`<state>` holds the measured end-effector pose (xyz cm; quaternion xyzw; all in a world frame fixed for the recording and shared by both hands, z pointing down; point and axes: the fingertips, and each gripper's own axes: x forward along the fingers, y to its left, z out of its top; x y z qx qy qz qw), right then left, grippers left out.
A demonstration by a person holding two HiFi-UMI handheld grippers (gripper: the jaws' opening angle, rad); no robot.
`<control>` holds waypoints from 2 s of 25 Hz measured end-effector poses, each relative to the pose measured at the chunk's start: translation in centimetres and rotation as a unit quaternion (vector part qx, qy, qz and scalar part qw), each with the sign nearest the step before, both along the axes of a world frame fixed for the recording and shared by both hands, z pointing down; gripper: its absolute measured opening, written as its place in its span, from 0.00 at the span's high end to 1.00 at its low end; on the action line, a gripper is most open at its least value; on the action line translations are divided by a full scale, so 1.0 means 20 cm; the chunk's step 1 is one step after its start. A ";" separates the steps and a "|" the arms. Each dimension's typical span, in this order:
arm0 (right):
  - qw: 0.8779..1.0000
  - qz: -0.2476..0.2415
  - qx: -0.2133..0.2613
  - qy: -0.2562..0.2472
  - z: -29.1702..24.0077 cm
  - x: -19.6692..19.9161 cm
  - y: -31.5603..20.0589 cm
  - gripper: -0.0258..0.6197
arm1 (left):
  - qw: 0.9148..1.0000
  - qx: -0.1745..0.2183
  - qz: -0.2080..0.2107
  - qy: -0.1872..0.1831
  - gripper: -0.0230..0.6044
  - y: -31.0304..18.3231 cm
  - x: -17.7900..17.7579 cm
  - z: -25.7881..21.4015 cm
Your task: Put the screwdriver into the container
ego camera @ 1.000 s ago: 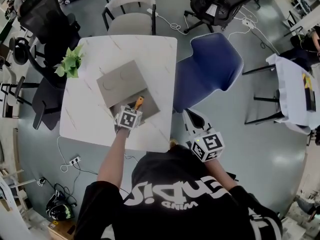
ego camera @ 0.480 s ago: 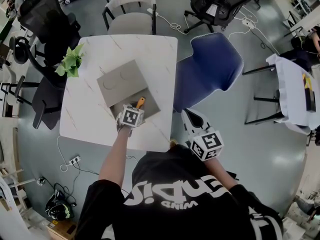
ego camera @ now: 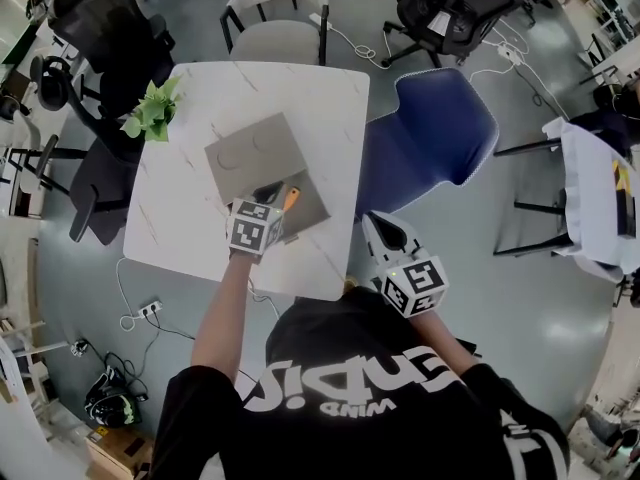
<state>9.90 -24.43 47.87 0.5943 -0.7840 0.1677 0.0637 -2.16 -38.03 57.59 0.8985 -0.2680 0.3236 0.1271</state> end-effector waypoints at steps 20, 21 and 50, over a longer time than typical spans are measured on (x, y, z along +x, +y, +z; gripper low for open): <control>0.999 -0.023 0.029 -0.010 -0.05 -0.05 -0.07 0.94 | 0.963 0.122 -0.136 0.198 0.94 0.40 -0.37 -0.63; 0.999 -0.025 0.031 -0.011 -0.05 -0.06 -0.07 0.94 | 0.961 0.124 -0.141 0.201 0.94 0.41 -0.39 -0.62; 0.999 -0.041 0.026 0.009 -0.02 -0.10 -0.01 0.94 | 0.960 0.100 -0.160 0.208 0.94 0.47 -0.45 -0.52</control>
